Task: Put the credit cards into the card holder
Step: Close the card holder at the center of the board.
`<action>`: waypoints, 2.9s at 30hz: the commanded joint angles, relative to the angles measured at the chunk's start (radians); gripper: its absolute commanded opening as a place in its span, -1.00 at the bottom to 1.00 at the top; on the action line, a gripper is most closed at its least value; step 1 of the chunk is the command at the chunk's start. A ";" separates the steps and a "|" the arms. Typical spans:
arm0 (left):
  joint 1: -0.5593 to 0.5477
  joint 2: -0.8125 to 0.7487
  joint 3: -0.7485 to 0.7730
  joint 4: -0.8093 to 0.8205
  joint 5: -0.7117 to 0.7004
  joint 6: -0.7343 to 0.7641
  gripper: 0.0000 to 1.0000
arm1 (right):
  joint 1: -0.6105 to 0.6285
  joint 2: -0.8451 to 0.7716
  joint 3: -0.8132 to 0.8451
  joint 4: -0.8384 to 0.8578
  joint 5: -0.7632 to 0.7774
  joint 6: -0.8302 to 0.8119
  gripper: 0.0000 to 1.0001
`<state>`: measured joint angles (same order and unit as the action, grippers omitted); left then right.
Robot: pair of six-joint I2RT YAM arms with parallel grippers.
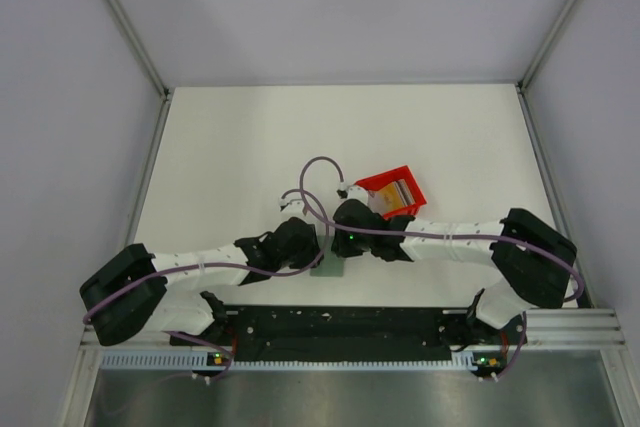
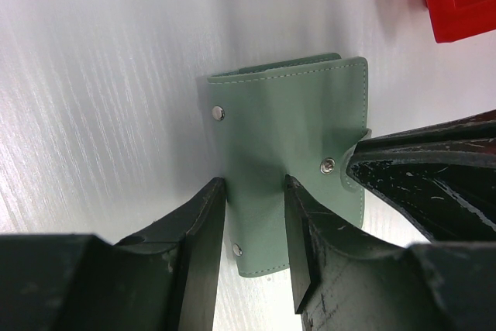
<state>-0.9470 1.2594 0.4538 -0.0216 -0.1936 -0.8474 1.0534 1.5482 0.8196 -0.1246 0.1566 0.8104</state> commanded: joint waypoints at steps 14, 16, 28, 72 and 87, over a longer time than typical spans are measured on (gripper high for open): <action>0.001 0.009 -0.003 -0.001 0.016 -0.005 -0.19 | 0.011 -0.100 -0.031 -0.017 0.052 0.009 -0.83; 0.002 0.011 -0.001 -0.001 0.013 -0.005 -0.19 | 0.008 -0.108 -0.039 -0.017 0.049 0.012 -0.82; 0.001 0.011 -0.001 0.002 0.014 -0.004 -0.19 | 0.007 -0.074 -0.046 -0.015 0.024 0.029 -0.84; 0.002 0.017 -0.003 0.012 0.020 -0.002 -0.19 | 0.000 0.013 -0.010 0.045 -0.032 0.012 -0.84; 0.002 0.018 -0.001 0.012 0.020 -0.004 -0.19 | 0.005 0.049 0.021 0.025 -0.025 0.001 -0.76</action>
<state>-0.9463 1.2613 0.4538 -0.0177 -0.1909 -0.8471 1.0531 1.5696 0.7956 -0.1154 0.1253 0.8196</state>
